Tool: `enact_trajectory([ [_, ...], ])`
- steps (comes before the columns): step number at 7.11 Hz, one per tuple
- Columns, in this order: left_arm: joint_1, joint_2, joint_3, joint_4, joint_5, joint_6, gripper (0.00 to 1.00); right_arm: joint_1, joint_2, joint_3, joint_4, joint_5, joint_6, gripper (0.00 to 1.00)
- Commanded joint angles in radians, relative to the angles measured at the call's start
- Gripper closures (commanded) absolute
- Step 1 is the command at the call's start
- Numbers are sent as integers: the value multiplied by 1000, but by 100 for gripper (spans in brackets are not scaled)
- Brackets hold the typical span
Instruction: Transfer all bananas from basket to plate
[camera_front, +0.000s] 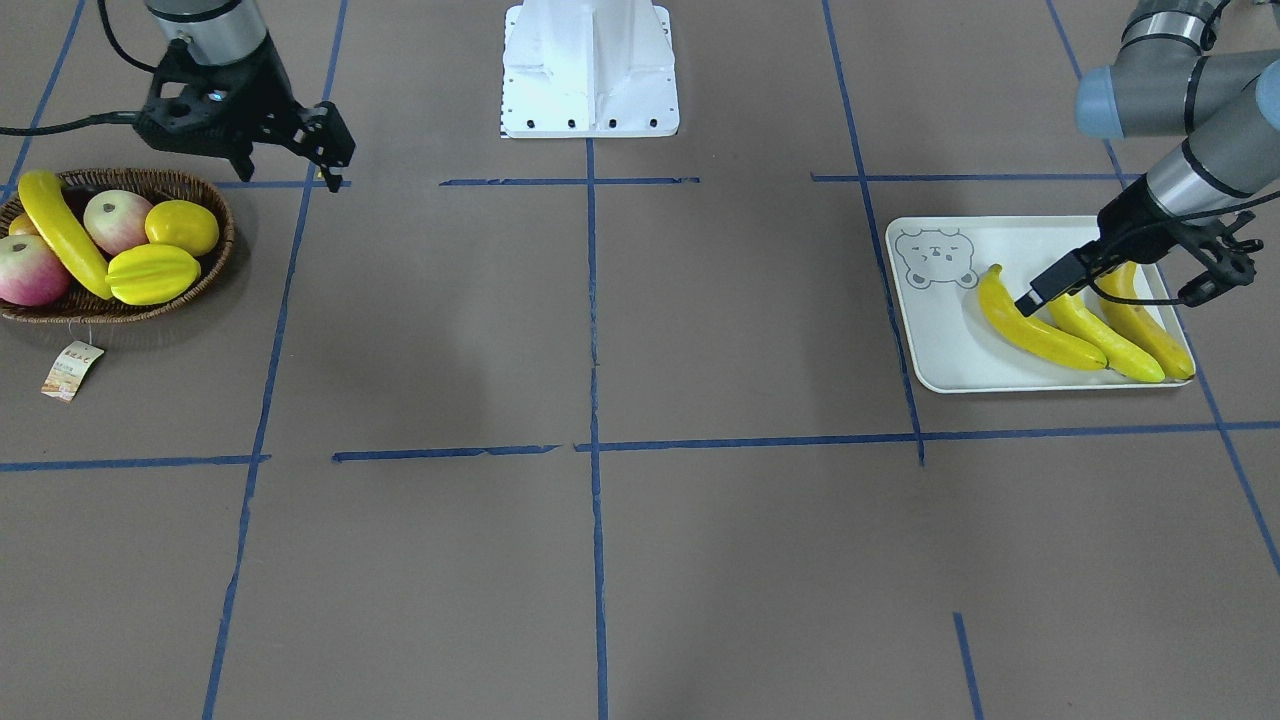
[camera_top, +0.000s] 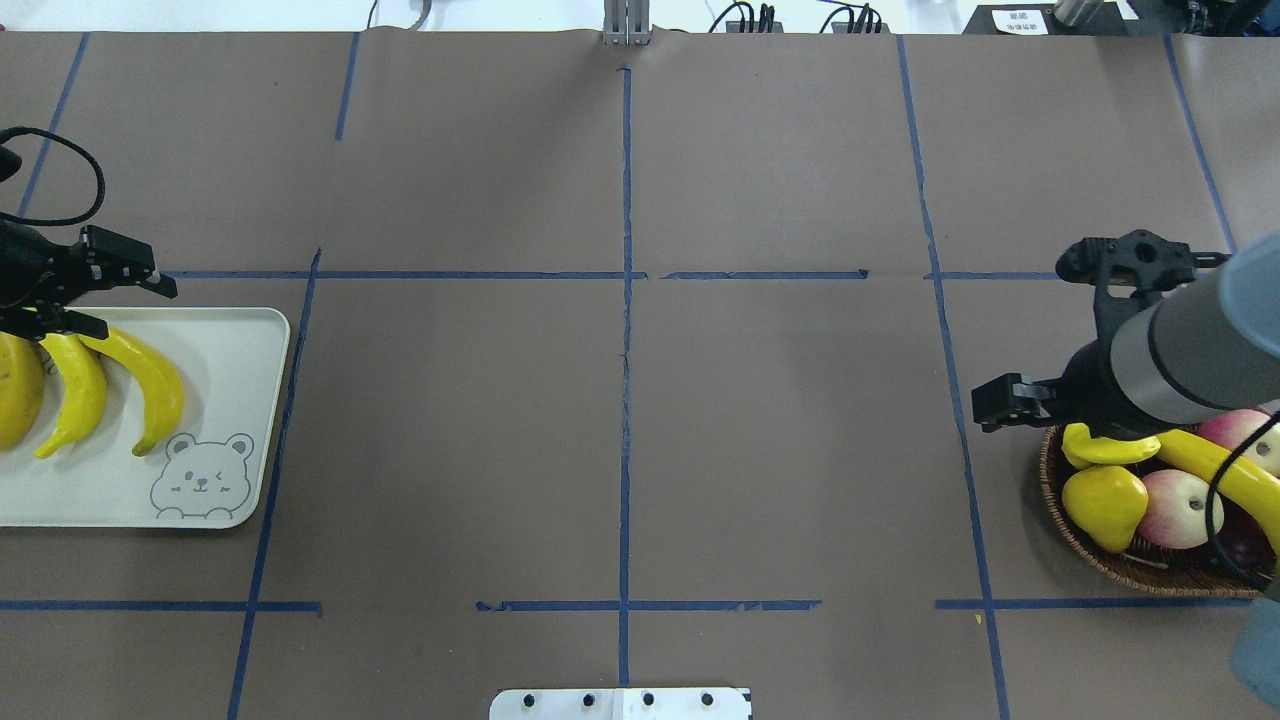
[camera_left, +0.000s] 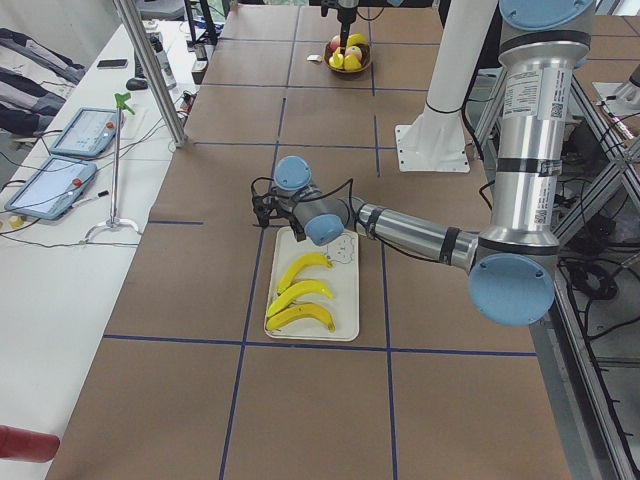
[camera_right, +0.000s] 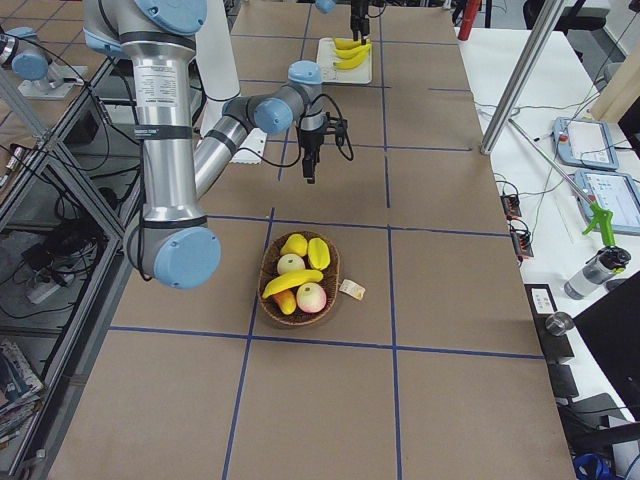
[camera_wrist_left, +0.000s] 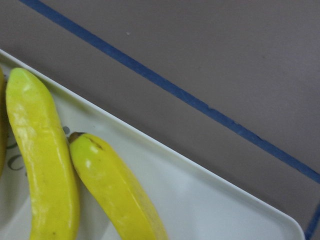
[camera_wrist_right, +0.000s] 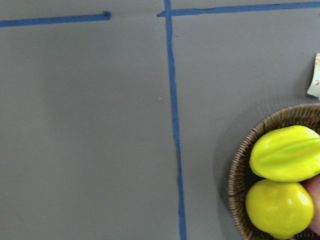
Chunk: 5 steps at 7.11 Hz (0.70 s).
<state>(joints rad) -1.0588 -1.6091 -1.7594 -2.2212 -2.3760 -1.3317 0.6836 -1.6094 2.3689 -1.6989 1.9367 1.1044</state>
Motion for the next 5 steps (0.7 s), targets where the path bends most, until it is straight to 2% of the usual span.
enact_trajectory([
  [1,5,-44,0,3,-3,2,0,16,-279,-11,330,8,-69,0],
  [2,5,-46,1,2,-3,2,0,39,-338,-42,396,10,-160,0],
  [4,14,-45,-8,2,-3,0,0,107,-345,-120,401,22,-442,0],
  [5,14,-46,-9,2,-3,2,0,175,-366,-155,413,69,-580,0],
])
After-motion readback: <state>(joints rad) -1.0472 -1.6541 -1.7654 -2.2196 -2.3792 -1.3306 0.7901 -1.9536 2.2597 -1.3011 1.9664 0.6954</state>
